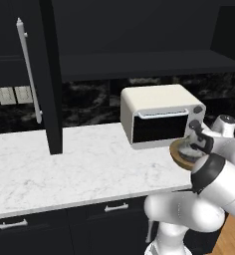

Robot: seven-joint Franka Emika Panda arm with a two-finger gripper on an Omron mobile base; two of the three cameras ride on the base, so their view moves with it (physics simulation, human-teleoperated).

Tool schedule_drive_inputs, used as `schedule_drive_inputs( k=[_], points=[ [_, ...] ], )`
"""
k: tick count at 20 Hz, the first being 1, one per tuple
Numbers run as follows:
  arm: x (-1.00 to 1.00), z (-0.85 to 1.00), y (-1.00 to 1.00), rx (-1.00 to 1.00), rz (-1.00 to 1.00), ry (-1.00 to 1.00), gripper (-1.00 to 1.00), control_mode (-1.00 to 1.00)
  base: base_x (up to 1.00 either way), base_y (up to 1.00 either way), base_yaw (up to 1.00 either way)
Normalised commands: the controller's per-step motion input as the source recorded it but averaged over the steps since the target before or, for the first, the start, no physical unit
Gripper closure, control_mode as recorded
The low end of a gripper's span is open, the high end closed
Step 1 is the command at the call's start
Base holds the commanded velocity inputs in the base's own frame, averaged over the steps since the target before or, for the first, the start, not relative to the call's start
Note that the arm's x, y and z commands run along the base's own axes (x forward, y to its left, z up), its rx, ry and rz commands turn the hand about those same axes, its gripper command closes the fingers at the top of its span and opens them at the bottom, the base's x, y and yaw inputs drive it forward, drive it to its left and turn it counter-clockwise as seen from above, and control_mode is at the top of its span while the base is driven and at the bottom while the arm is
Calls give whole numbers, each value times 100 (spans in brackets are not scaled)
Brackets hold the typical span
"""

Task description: Pick up the bowls on the counter and stack them on top of one another in the open cabinet. Place the smaller bowl on top of the larger bowl.

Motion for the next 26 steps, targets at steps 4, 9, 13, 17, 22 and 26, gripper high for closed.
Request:
schedule_drive_inputs(
  k=[4,9,13,17,22,26],
  points=[
    [15,0,10,-3,0,0,100,-100,0,0,0],
    [26,0,-8,0,0,0,100,-100,0,0,0],
    [6,0,-13,0,0,0,100,-100,0,0,0],
    [0,0,0,0,0,0,-100,-100,0,0,0],
    [0,23,0,0,0,-6,-100,-100,0,0,0],
    [-6,46,-4,1,-1,-2,-100,-100,0,0,0]
  ],
)
